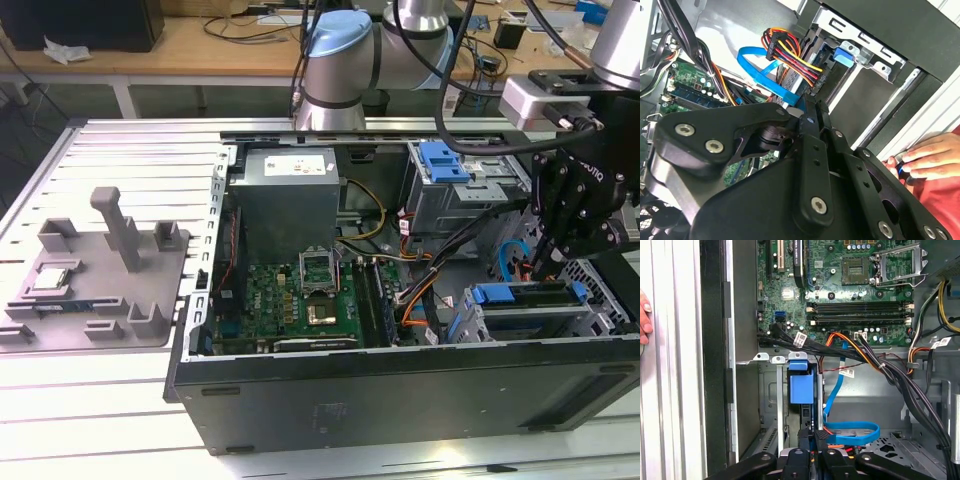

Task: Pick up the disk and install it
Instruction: 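Insert the second disk wire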

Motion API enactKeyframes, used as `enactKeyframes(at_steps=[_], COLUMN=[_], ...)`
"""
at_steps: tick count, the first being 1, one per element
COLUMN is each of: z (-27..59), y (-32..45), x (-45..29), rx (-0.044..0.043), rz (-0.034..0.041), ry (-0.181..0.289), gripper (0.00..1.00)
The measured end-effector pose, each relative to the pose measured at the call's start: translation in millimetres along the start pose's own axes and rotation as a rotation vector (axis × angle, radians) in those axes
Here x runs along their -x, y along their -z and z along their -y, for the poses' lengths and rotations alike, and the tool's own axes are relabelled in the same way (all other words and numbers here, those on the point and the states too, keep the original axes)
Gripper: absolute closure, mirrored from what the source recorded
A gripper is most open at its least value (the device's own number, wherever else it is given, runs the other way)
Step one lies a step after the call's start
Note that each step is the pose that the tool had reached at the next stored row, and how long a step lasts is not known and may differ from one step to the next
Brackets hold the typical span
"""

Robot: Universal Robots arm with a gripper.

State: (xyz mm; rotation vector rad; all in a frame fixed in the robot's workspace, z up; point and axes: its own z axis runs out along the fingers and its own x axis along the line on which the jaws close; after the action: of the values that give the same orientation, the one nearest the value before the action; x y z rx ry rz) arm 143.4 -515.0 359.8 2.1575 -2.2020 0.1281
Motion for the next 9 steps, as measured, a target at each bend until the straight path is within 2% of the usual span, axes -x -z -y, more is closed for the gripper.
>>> enactKeyframes(at_steps=[9], z=[0.0], y=[-1.0], x=[-0.3], rx=[-0.0003], rz=[0.0087], ry=[0.005], gripper=[0.84])
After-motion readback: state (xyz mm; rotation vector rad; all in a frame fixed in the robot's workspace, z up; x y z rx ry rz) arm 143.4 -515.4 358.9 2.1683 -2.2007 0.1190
